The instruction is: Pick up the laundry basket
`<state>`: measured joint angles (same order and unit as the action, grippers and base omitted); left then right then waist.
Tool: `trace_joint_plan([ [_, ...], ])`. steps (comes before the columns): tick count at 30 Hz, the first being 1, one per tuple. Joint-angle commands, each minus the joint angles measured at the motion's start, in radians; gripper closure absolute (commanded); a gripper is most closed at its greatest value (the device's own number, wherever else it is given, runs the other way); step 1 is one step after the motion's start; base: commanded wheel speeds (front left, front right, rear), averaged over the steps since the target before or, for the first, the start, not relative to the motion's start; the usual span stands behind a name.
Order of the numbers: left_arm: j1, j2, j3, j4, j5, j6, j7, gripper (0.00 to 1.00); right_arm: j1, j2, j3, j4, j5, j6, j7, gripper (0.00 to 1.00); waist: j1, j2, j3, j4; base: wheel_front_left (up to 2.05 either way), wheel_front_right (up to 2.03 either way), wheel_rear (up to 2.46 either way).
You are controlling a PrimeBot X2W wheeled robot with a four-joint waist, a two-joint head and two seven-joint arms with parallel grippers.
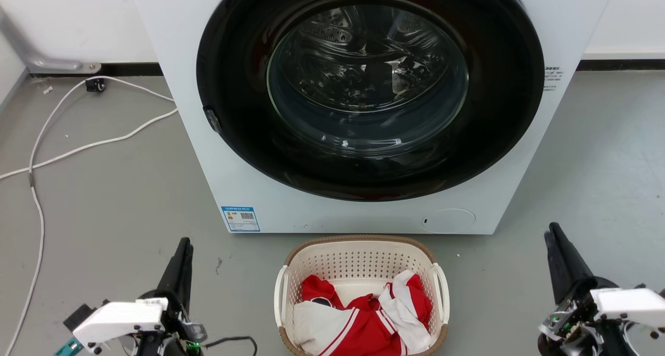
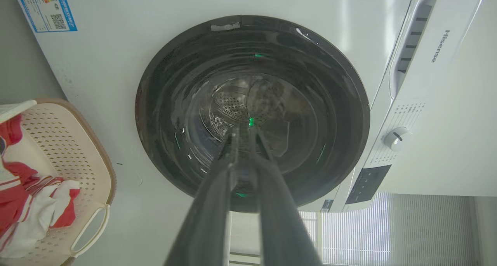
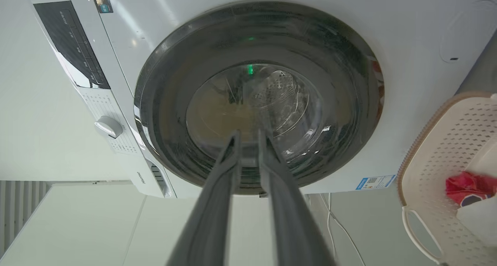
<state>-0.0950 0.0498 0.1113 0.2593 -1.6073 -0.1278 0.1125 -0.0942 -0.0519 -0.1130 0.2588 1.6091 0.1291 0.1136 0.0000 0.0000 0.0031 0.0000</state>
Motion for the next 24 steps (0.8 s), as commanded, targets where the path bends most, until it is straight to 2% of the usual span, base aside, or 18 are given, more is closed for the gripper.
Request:
trace_joint_plan([
  [1, -0.008, 0.001, -0.006, -0.009, 0.000, 0.000, -0.005, 0.00, -0.006, 0.000, 0.000, -0.010, 0.000, 0.000, -0.003, 0.00, 0.0000, 0.0000, 0.000, 0.000, 0.00, 0.00, 0.00],
  [8, -0.029, 0.001, -0.056, -0.025, 0.014, -0.001, -0.048, 0.00, -0.001, -0.005, 0.014, -0.031, -0.024, 0.000, -0.041, 0.00, 0.0000, 0.0000, 0.000, 0.001, 0.00, 0.00, 0.00],
  [14, -0.042, 0.001, -0.082, -0.038, 0.091, -0.001, -0.076, 0.00, 0.003, -0.023, 0.034, -0.042, -0.093, 0.000, -0.076, 0.00, 0.0000, 0.0000, -0.001, 0.003, 0.00, 0.00, 0.00],
  [24, -0.058, 0.001, -0.130, -0.057, 0.336, -0.001, -0.119, 0.00, 0.003, -0.033, 0.037, -0.069, -0.361, 0.001, -0.119, 0.00, 0.0000, 0.0000, -0.002, 0.004, 0.00, 0.00, 0.00],
])
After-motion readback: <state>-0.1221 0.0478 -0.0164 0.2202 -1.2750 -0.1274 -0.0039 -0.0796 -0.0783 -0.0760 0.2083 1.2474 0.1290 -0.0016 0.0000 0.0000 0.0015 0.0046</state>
